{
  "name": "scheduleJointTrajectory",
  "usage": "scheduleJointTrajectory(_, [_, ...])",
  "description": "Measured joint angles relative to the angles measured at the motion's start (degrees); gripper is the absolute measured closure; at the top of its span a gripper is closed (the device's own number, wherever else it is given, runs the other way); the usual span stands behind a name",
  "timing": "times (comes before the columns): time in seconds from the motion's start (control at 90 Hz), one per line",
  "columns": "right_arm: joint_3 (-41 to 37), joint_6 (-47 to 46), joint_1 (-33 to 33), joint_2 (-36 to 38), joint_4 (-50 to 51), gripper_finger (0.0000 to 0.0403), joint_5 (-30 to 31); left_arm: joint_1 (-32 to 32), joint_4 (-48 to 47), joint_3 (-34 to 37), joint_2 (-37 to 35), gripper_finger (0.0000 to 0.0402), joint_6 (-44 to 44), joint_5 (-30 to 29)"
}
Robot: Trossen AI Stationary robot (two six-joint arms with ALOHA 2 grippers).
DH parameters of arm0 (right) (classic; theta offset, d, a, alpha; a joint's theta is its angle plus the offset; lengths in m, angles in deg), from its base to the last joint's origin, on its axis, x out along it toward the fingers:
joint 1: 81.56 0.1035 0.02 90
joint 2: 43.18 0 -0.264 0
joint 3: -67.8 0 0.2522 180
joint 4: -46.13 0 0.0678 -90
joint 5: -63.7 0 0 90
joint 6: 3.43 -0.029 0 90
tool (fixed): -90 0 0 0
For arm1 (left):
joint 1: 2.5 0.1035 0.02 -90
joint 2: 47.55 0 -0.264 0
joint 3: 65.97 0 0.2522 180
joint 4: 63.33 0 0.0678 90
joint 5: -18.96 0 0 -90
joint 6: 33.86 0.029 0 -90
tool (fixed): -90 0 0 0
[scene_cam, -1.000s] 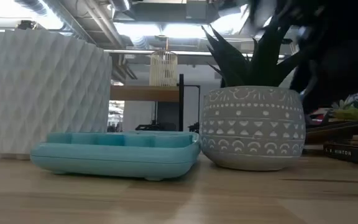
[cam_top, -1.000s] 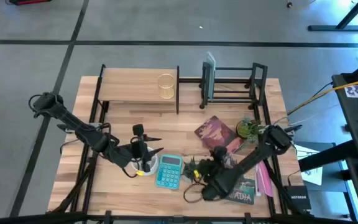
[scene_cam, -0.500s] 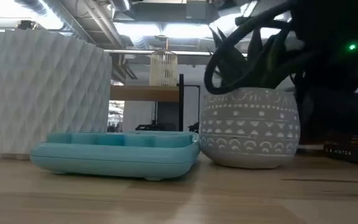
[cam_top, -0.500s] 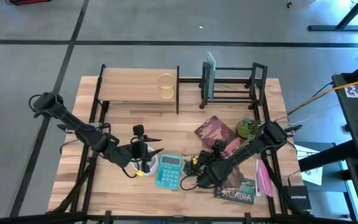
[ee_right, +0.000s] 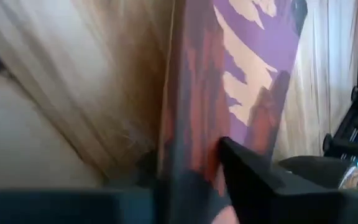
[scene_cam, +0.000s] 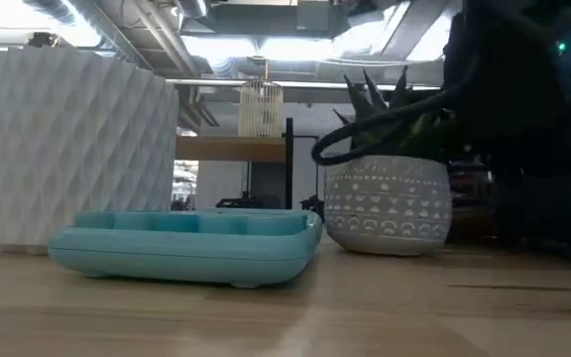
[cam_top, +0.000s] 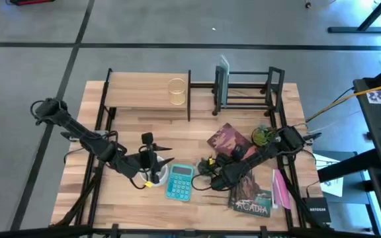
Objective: Stock shelves
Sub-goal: Put the purple book on the book shelf
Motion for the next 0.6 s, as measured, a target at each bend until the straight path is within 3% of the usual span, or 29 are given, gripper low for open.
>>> scheduleJointTrajectory(0.078, [0.9,0.0,0.1,-0.2,1.5,0.0388,0.3,0.0,0.0,0.0,0.0,0.0247,0.0,0.0])
scheduleJointTrajectory(0.422, [10.1,-7.9,2.2,1.9,18.8,0.0399,3.2,0.0,0.1,0.0,0.0,0.0247,0.2,0.0])
scheduleJointTrajectory(0.6, [10.5,-12.1,2.7,8.5,19.3,0.0401,8.9,0.0,0.1,0.0,0.0,0.0247,0.2,0.0])
